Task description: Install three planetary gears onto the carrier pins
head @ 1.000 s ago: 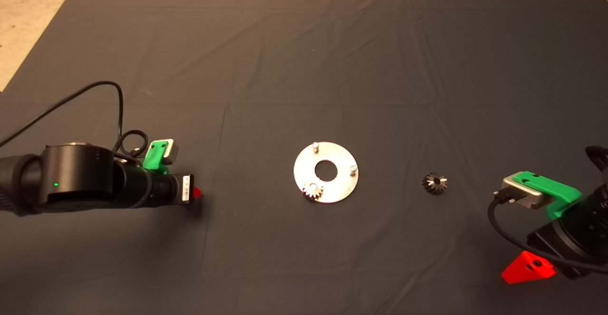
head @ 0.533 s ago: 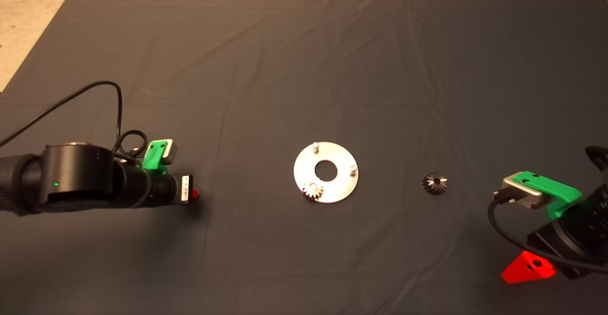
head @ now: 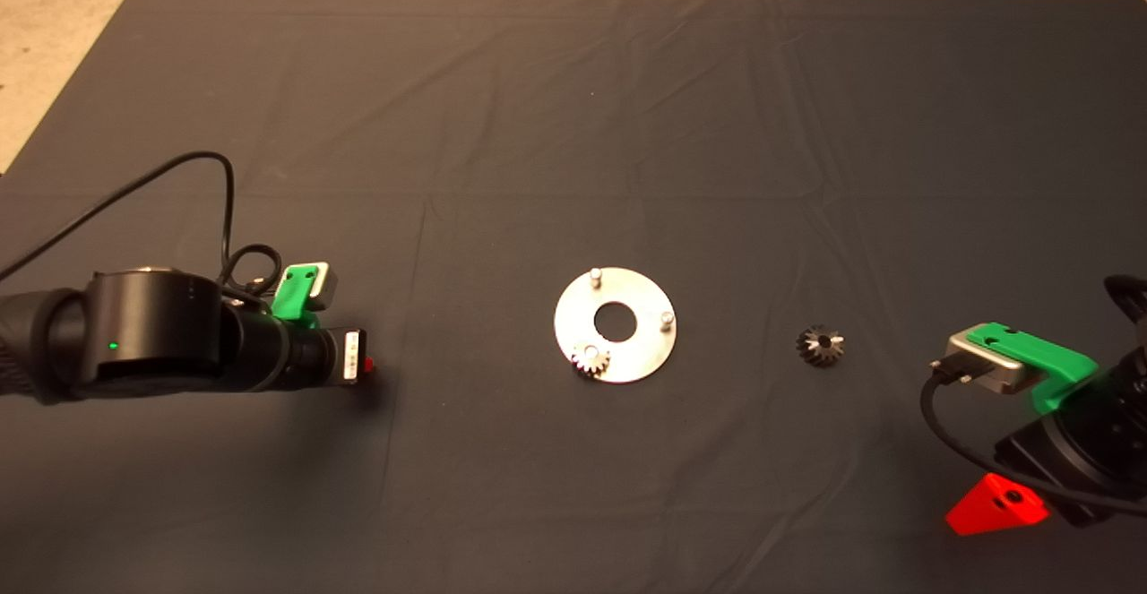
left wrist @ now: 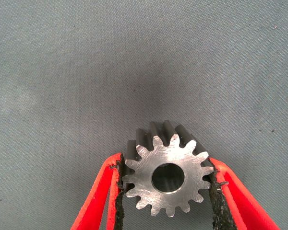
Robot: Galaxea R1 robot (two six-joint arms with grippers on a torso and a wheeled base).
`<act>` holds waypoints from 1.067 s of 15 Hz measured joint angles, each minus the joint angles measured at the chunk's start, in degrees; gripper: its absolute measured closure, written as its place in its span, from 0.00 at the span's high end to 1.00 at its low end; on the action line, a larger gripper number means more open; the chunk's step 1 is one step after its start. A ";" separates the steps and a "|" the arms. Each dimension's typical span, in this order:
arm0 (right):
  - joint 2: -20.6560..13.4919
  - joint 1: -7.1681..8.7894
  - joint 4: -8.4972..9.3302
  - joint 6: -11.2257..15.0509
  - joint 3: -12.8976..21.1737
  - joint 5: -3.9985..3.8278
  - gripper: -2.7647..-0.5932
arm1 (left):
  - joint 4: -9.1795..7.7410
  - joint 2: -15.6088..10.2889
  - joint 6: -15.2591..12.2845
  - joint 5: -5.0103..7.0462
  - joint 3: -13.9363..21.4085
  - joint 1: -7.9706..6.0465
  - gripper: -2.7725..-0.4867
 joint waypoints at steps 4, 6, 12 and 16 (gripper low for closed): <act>0.00 0.00 0.01 0.00 0.00 0.02 0.99 | -0.05 0.86 0.00 1.55 0.02 -0.22 0.17; 0.00 0.00 0.00 0.00 0.00 -0.02 0.99 | -0.60 3.11 -0.06 5.13 0.04 -1.49 0.15; 0.01 0.11 0.01 0.00 0.00 -0.05 0.99 | -5.40 11.11 -4.36 10.50 0.88 -9.95 0.12; 0.20 0.13 0.01 0.01 0.00 0.02 0.99 | -6.84 17.24 -8.49 11.00 0.91 -10.73 0.12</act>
